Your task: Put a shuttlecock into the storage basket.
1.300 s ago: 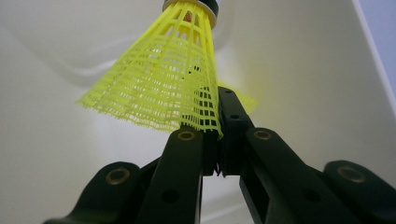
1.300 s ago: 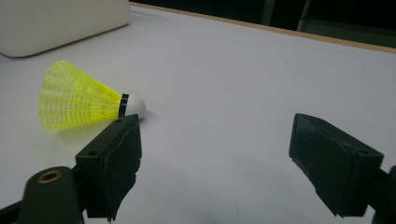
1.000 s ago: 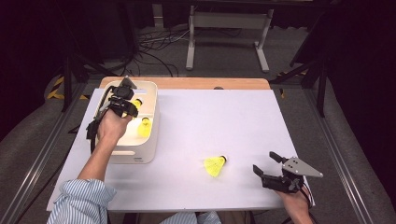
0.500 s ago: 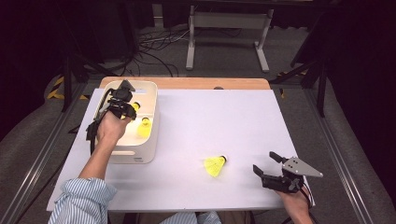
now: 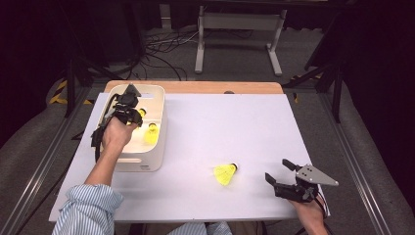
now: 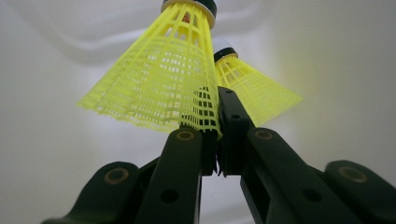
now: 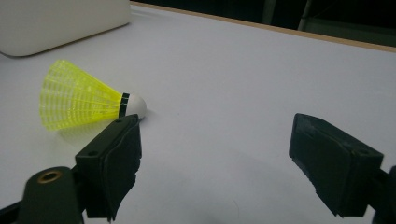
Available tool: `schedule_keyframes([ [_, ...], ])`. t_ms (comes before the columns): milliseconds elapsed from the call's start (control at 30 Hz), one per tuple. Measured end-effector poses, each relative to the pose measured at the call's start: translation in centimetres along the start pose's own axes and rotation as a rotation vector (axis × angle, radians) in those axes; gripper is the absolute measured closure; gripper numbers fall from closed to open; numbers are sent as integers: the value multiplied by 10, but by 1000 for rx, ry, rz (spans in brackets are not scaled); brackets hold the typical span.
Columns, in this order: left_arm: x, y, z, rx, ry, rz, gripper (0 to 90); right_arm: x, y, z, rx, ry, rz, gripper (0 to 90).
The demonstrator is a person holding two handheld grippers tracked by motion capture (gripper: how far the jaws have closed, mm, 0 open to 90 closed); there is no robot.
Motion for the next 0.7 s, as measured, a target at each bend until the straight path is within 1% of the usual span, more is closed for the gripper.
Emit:
schedule_keyframes([
  [433, 3, 2, 0, -5, 5, 3, 867, 0, 0, 0, 2, 0, -1, 175],
  [600, 2, 0, 0, 3, 4, -4, 781, 0, 0, 0, 2, 0, -2, 176],
  [700, 1, -2, 0, 4, -1, -11, 714, 0, 0, 0, 2, 0, -2, 175],
])
Point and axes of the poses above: each handheld gripper's, and its own axes: x roughly forward along the jaws, z roughly out of its top, y roughly to its left, the point moved 9 cm from there along x, roughly forward along the jaws, and after that the axes turned 5 degrees about -z, right-handed, at the moved point
